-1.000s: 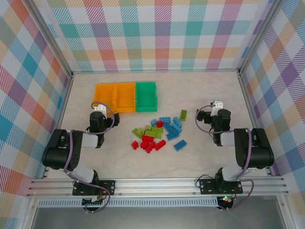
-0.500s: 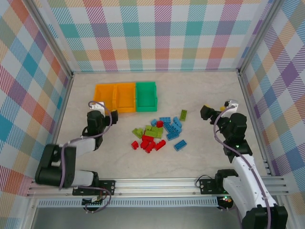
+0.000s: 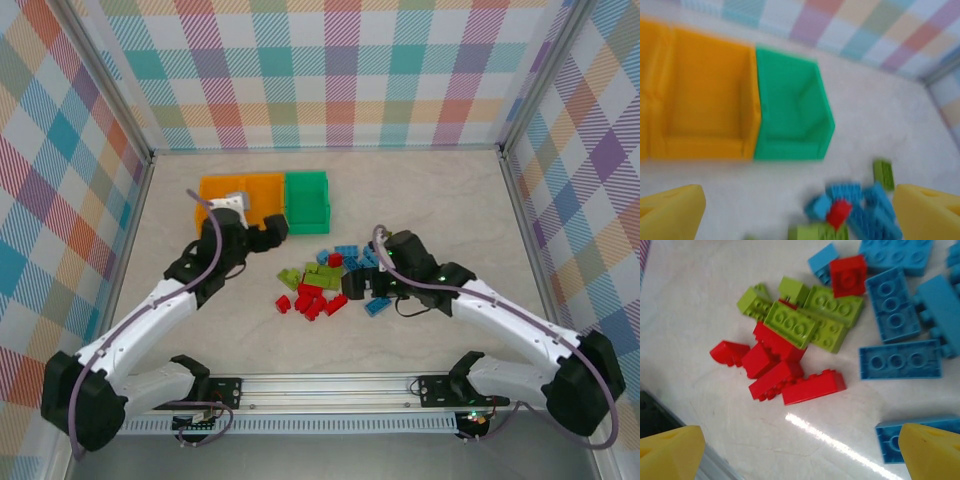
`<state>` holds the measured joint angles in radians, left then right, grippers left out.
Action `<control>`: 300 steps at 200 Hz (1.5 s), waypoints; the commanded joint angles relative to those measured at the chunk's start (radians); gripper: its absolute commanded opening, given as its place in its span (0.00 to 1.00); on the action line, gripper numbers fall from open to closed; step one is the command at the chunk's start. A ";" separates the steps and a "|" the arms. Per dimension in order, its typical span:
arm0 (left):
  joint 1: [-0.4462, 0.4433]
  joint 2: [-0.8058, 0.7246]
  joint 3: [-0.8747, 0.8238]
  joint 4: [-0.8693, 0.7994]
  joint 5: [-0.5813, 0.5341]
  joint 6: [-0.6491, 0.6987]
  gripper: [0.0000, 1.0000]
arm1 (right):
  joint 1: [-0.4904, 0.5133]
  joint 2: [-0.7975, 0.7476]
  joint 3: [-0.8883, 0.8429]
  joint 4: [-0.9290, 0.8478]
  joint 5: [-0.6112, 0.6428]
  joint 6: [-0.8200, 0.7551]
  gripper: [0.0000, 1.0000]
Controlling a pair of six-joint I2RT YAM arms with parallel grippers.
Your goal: Sort the legos into containers by color
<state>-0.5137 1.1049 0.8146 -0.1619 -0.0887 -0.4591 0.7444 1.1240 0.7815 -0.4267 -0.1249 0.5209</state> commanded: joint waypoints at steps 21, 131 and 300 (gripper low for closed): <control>-0.155 0.099 0.006 -0.407 -0.007 -0.113 0.92 | 0.064 0.020 0.050 -0.072 0.042 0.029 1.00; -0.159 0.505 0.224 -0.337 -0.019 0.136 0.54 | 0.064 -0.063 -0.027 -0.045 0.064 0.072 1.00; -0.082 0.355 0.231 -0.309 0.022 0.130 0.19 | 0.064 -0.144 -0.057 -0.024 0.105 0.070 1.00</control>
<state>-0.6529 1.5917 1.0248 -0.4690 -0.0879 -0.3214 0.8047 1.0073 0.7311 -0.4648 -0.0368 0.5850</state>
